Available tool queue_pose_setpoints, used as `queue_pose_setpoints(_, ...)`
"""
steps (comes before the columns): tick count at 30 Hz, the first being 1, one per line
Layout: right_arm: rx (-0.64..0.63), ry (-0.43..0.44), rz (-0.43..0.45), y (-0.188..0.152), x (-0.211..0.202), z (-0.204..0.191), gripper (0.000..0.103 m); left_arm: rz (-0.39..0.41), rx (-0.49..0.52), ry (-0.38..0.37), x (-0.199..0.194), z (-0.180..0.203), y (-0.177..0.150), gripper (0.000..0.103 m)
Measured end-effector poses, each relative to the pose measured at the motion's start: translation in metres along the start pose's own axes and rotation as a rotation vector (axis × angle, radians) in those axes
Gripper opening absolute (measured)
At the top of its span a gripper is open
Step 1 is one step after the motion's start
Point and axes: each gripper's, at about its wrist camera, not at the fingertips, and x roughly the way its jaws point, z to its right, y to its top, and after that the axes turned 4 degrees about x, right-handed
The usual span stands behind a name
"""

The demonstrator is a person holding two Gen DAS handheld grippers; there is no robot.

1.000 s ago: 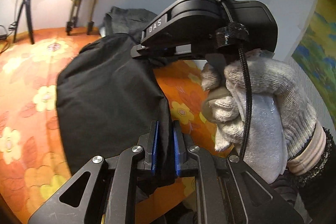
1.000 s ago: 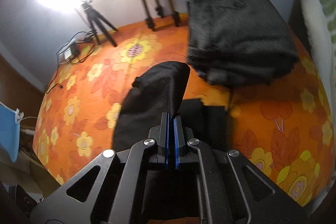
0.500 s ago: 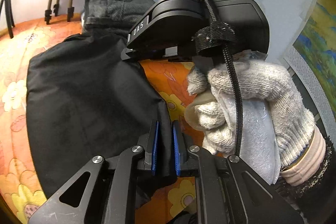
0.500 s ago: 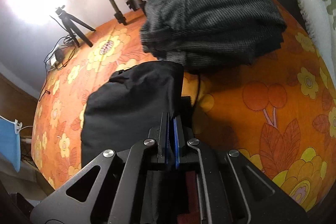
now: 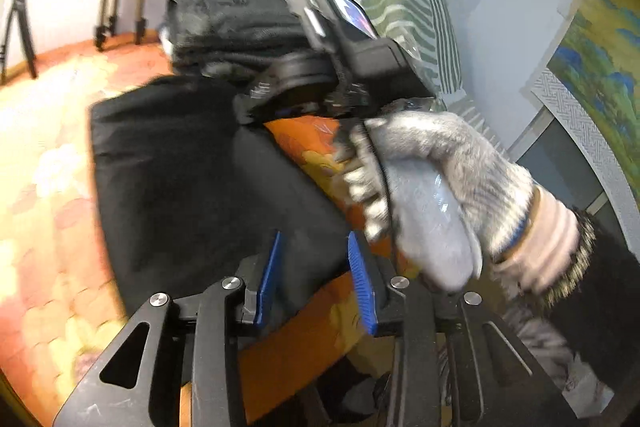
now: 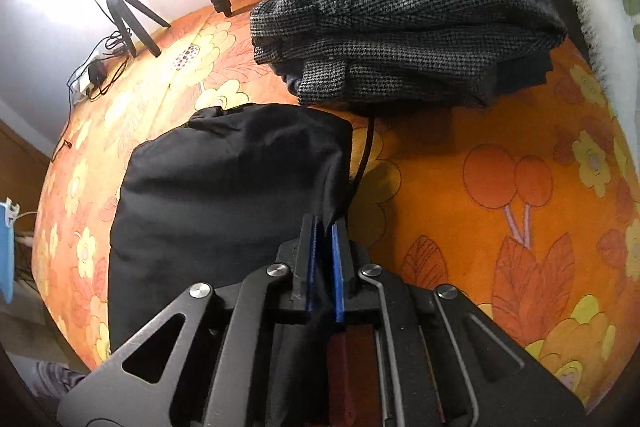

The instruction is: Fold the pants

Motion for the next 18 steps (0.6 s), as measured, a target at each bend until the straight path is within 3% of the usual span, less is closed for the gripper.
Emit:
queue_pose_setpoints(5,-0.037,-0.038,0.105,0.001,-0.040,-0.006,0.016,0.066,-0.043,0.093,-0.040,-0.030,-0.011,0.033)
queue_pose_setpoints(7,-0.054,0.017,0.164,0.003,-0.062,-0.016,0.036,0.059,-0.098,0.113,-0.042,-0.049,-0.016,0.033)
queue_pose_setpoints(8,-0.066,0.058,0.189,0.005,-0.070,-0.024,0.053,0.047,-0.138,0.115,-0.042,-0.059,-0.020,0.033)
queue_pose_setpoints(9,-0.078,0.087,0.200,0.006,-0.075,-0.029,0.058,0.028,-0.174,0.113,-0.036,-0.068,-0.024,0.033)
queue_pose_setpoints(12,-0.174,0.177,0.154,0.016,-0.069,-0.068,0.058,-0.006,-0.225,0.108,-0.027,-0.076,-0.033,0.033)
queue_pose_setpoints(18,-0.351,0.172,0.022,0.038,-0.018,-0.143,0.058,-0.026,-0.239,0.112,-0.016,-0.075,-0.039,0.033)
